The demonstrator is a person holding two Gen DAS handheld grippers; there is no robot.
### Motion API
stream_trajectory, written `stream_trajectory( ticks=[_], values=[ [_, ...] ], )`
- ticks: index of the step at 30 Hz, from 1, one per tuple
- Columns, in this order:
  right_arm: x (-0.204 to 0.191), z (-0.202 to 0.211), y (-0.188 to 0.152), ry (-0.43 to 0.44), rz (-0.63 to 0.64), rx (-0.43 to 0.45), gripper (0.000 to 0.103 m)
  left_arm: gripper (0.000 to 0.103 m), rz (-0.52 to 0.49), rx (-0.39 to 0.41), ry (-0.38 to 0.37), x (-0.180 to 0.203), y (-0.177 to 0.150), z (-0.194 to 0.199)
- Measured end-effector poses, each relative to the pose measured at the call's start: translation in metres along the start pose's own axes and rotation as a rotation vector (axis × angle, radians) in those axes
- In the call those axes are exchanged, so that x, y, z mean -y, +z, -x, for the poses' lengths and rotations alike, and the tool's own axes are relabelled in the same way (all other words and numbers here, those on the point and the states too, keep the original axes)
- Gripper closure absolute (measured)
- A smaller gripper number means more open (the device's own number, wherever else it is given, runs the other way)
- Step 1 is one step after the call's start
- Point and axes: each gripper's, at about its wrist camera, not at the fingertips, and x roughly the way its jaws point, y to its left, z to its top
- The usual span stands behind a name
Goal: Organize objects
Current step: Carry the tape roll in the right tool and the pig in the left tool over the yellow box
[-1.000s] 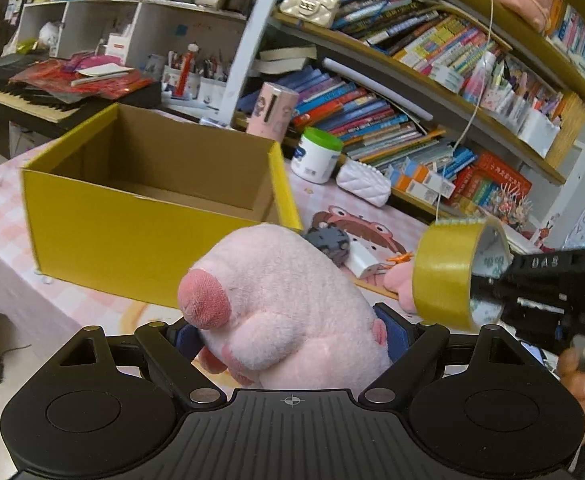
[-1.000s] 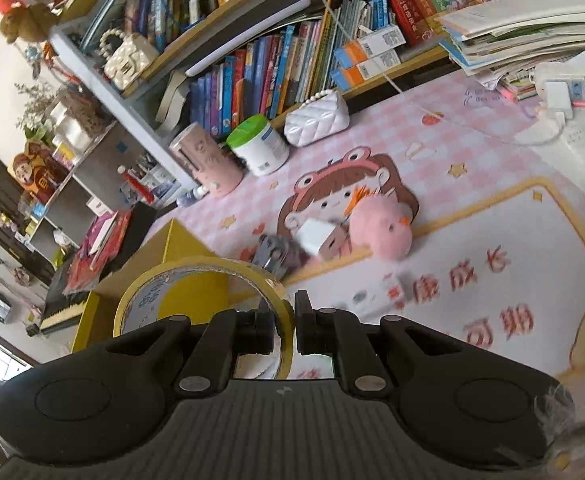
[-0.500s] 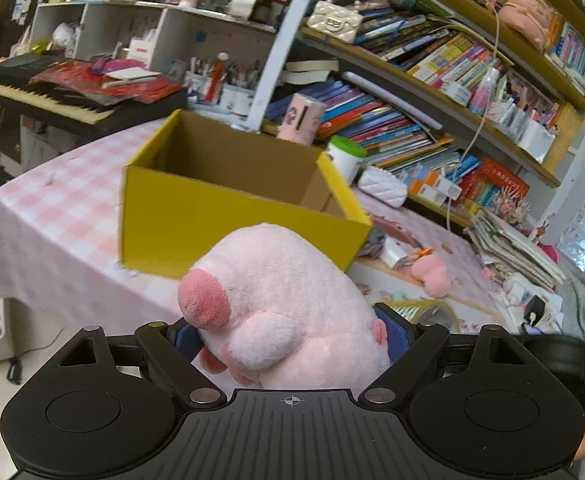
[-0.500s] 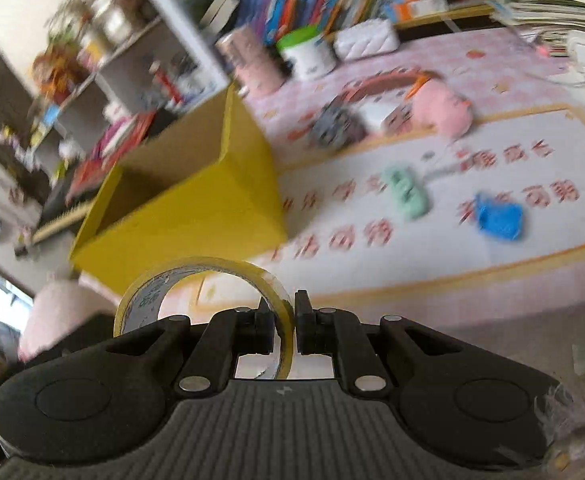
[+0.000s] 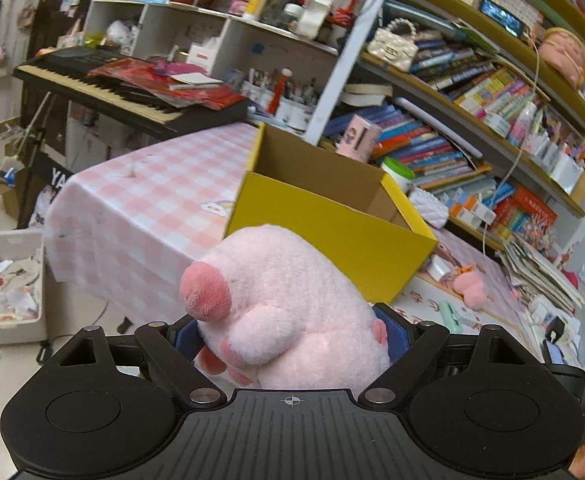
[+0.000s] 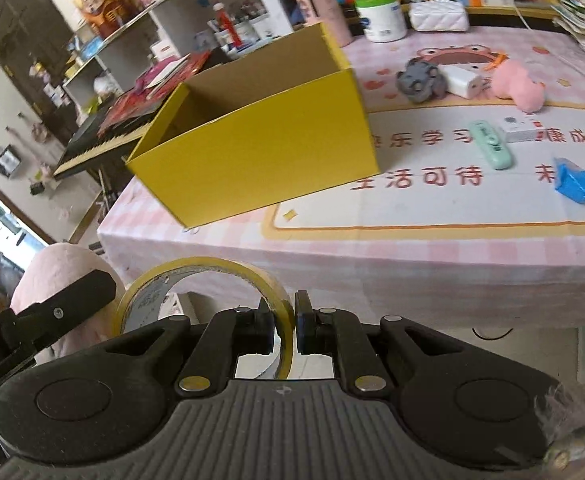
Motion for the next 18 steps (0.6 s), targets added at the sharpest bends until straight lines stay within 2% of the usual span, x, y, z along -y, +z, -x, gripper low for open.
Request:
stream_trajectory(
  ticks=[12,18],
  values=[
    [-0.034,-0.009,-0.001,0.024,0.058,-0.008,0.094,0.016,0.045,0.036,0.039,-0.028,0.004,0.017],
    [-0.039,-0.012,0.004,0.001,0.085,0.01,0.094,0.016,0.059,0.054,0.042,-0.028,0.01,0.016]
  ],
)
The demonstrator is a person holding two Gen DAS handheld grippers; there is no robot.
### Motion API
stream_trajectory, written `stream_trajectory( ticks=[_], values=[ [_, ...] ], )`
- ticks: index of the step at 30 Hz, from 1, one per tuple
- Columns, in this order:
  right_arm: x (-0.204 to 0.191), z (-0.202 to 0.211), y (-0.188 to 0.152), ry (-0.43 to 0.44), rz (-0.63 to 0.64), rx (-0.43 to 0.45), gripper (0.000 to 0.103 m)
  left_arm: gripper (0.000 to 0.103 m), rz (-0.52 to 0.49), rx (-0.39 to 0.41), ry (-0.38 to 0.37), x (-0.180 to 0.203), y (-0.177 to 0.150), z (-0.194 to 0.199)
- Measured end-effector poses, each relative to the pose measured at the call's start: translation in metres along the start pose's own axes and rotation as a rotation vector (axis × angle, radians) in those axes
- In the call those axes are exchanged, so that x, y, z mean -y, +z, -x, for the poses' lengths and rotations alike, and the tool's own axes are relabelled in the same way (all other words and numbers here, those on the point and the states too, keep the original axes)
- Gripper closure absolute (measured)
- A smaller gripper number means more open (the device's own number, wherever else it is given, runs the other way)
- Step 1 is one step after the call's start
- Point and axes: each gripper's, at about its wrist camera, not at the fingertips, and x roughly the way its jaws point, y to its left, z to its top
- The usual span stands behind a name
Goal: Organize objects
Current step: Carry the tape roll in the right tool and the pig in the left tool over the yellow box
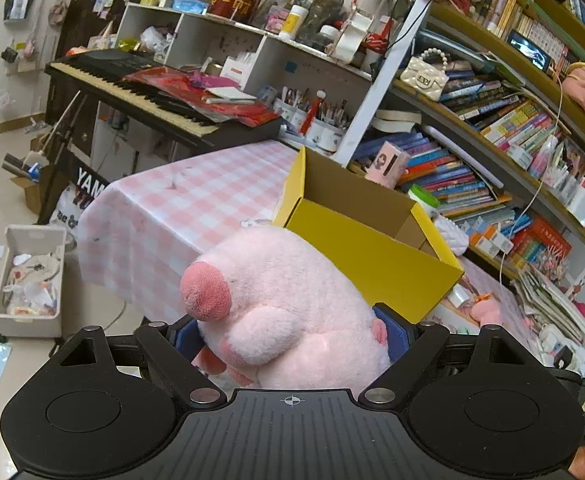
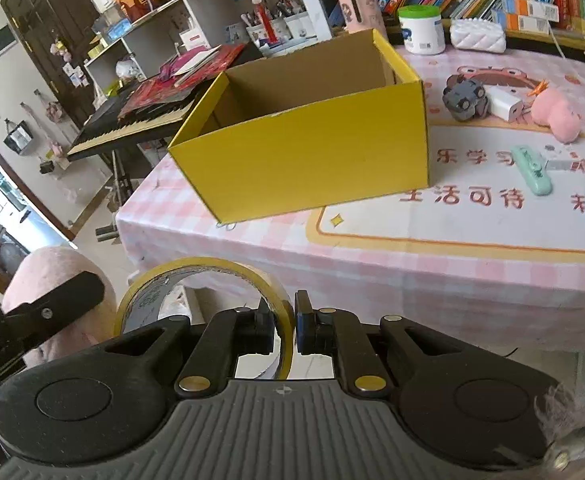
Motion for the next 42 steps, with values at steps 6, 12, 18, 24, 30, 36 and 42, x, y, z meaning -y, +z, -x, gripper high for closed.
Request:
stream_trajectory(
  ticks=[6,12,18,24,30,36,42],
  values=[
    [0.008,0.001,0.023,-0.033,0.002,0.069,0.094,0.016,-0.032,0.047,-0.026,0.014,0.016,-0.008],
    [0.01,0.002,0.066,-0.042,0.045,0.177,0.093,0.016,-0.097,0.105,-0.04,0.036,0.043,-0.031],
    [0.019,-0.008,0.118,-0.056,0.085,0.283,0.093,0.016,-0.109,0.154,-0.038,0.055,0.071,-0.064],
    [0.037,-0.036,0.164,-0.069,0.106,0.297,0.093,0.016,-0.146,0.167,-0.012,0.077,0.089,-0.103],
    [0.05,-0.074,0.187,-0.082,0.175,0.255,0.093,0.016,-0.163,0.122,0.038,0.089,0.09,-0.142],
    [0.055,-0.118,0.198,-0.073,0.283,0.144,0.093,0.016,-0.185,0.065,0.094,0.095,0.091,-0.172],
    [0.052,-0.156,0.212,-0.098,0.409,0.057,0.093,0.016,-0.211,0.026,0.132,0.101,0.098,-0.197]
  ],
)
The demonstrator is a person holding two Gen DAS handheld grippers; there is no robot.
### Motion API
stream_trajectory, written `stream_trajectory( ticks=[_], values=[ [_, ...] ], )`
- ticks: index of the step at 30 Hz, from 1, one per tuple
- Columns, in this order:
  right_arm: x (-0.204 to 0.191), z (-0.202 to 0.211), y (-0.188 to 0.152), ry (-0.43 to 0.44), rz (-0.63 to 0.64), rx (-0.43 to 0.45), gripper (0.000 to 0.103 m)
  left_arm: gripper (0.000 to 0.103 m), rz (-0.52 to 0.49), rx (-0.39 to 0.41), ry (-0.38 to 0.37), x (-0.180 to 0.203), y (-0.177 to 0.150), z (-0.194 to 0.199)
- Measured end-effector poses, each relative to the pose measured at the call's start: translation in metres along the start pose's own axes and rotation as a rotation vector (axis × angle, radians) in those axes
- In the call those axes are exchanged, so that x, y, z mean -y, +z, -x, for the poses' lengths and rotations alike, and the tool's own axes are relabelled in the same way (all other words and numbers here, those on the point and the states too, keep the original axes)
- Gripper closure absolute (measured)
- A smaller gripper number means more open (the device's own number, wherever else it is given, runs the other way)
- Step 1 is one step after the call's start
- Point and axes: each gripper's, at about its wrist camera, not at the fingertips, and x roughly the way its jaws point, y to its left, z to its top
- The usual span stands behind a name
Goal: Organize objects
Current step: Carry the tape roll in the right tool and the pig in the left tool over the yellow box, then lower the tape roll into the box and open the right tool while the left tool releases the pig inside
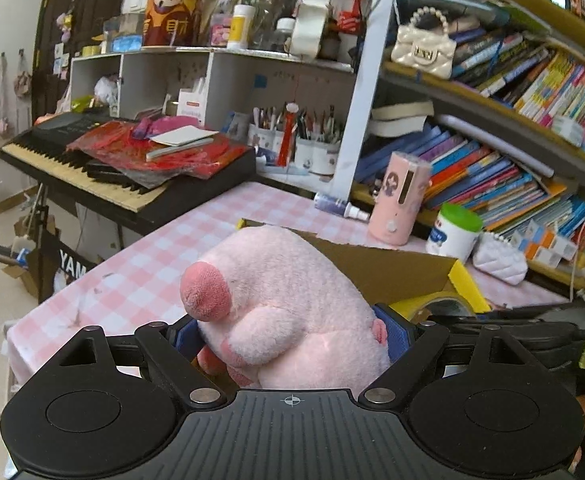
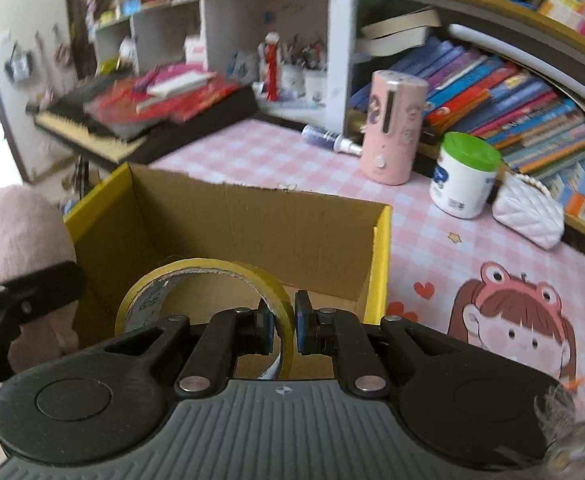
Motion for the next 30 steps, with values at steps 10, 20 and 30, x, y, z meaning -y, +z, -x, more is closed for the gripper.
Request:
stream_trajectory(
  ticks=[10,20,30],
  values=[
    [-0.002,-0.043,0.021,0.021,0.106,-0.118,0.093,0.016,-0.016,-0.065,0.02,0.008,0.003,-0.033],
    [-0.005,-0.059,0.026,0.025,0.135,-0.188,0.092,0.015,-0.051,-0.058,0.044,0.009,0.004,-0.038],
    [-0.011,-0.048,0.023,0.043,0.152,-0.18,0.067,0.006,0.056,-0.032,-0.047,-0.002,0.004,-0.023]
  ],
)
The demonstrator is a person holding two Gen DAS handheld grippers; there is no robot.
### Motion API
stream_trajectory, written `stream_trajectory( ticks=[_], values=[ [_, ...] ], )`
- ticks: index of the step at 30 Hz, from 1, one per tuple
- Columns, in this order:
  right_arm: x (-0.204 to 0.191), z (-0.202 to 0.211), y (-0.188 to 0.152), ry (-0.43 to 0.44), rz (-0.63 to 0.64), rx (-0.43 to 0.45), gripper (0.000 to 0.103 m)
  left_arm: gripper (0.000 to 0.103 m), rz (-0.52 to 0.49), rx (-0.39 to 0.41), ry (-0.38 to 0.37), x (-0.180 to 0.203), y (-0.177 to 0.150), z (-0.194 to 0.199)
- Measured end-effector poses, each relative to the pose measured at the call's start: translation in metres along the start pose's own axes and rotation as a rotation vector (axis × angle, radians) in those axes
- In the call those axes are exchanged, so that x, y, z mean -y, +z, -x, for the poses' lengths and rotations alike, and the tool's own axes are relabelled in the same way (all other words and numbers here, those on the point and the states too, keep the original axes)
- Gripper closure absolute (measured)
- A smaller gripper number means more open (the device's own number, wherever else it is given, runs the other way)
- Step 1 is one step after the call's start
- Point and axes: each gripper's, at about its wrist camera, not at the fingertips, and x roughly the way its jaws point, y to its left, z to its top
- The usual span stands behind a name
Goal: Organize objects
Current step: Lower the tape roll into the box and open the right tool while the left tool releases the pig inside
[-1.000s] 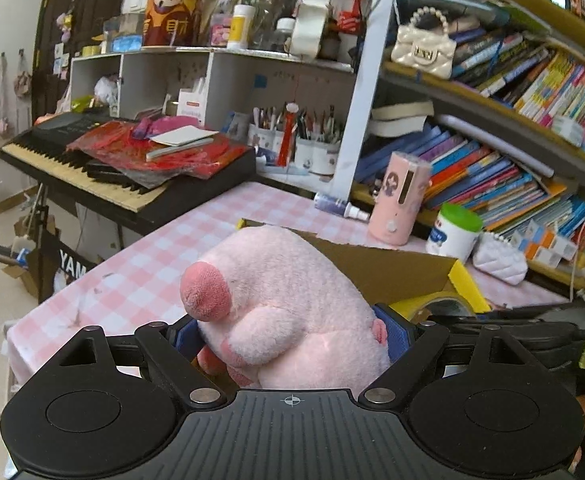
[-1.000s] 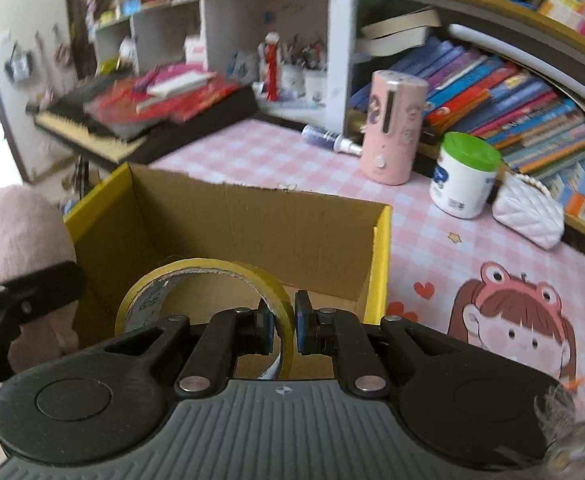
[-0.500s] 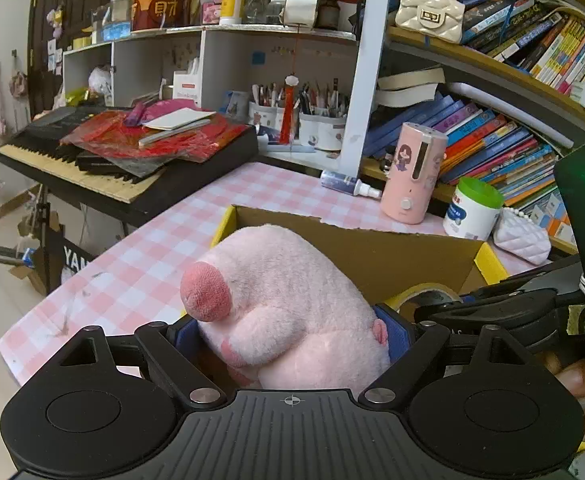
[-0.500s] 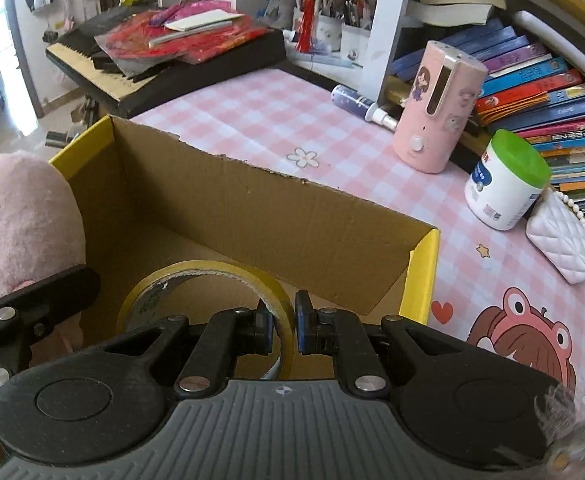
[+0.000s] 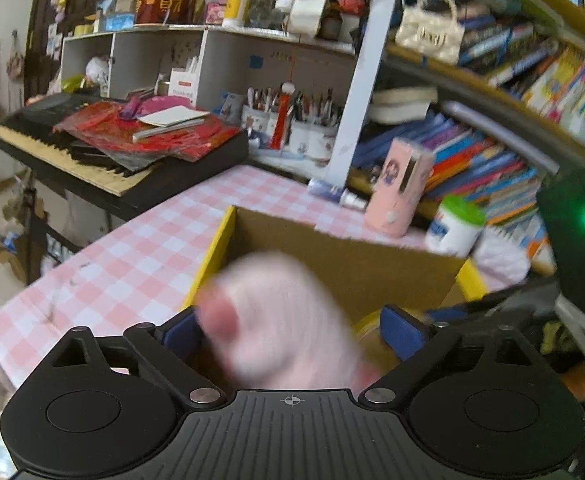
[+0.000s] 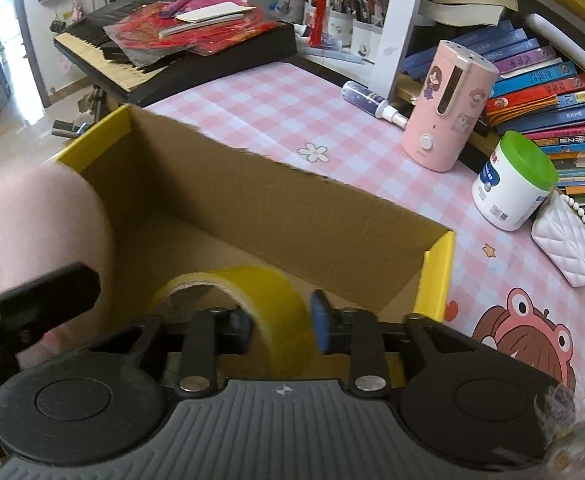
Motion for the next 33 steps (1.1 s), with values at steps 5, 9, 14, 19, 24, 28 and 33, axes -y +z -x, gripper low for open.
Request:
stream_trajectory(
  ticks=[5,9,14,19,24,28,33],
  values=[
    [-0.007,0.015,-0.005,0.002,0.001,0.025,0.052,0.005,0.002,0.068,-0.031,0.002,0.003,0.022],
    [-0.01,0.031,-0.008,-0.012,-0.004,0.051,0.046,0.004,0.021,0.088,-0.04,0.0,0.002,0.036],
    [-0.015,0.049,-0.017,-0.042,-0.001,0.071,0.035,0.004,0.033,0.094,-0.048,-0.004,-0.002,0.05],
    [-0.023,0.064,-0.028,-0.077,0.003,0.073,0.031,0.004,0.035,0.09,-0.048,-0.01,-0.01,0.062],
    [-0.026,0.077,-0.039,-0.118,-0.013,0.084,0.026,0.004,0.039,0.09,-0.057,-0.016,-0.016,0.075],
    [-0.026,0.086,-0.047,-0.147,-0.047,0.084,0.025,0.004,0.038,0.088,-0.065,-0.021,-0.02,0.084],
    [-0.028,0.101,-0.061,-0.157,-0.106,0.111,0.022,0.004,0.044,0.082,-0.07,-0.028,-0.028,0.094]
  ],
)
